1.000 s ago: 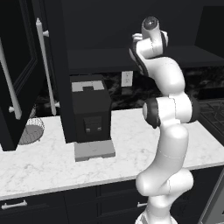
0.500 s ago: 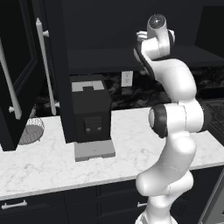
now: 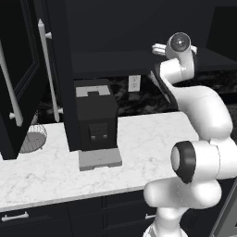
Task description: Gather all objects into one cabinet and sort the glasses and bowls to opposite sides.
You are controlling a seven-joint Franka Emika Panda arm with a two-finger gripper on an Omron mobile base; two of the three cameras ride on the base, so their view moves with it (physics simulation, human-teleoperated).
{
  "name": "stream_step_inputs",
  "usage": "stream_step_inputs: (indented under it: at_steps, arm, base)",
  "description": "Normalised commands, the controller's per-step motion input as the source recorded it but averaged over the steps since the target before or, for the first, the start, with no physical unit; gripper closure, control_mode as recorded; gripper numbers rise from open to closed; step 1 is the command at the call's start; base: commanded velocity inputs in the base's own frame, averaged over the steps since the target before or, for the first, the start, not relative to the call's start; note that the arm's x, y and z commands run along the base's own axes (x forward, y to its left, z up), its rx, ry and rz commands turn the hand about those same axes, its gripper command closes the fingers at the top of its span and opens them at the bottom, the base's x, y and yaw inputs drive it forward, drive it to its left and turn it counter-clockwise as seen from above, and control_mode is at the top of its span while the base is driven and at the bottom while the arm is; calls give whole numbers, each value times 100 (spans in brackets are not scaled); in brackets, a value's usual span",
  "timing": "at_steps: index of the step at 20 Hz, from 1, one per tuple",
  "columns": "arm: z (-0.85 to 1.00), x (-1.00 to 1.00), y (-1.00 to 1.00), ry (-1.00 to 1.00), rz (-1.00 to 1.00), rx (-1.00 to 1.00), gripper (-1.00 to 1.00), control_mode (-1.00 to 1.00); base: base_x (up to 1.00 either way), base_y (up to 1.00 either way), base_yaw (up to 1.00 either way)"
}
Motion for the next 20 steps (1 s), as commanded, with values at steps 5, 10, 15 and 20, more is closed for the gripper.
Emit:
stream_step_inputs:
  at_steps: [5, 10, 15, 20]
  arm:
    - [3, -100, 2, 0, 16, 0, 100, -100]
    - [1, -100, 5, 0, 21, 0, 100, -100]
    - [0, -100, 37, 4, 22, -3, 100, -100]
    - [2, -100, 37, 5, 19, 0, 100, -100]
  base:
    - [0, 0, 0]
    - [0, 0, 0]
    - [0, 0, 0]
    - [0, 0, 0]
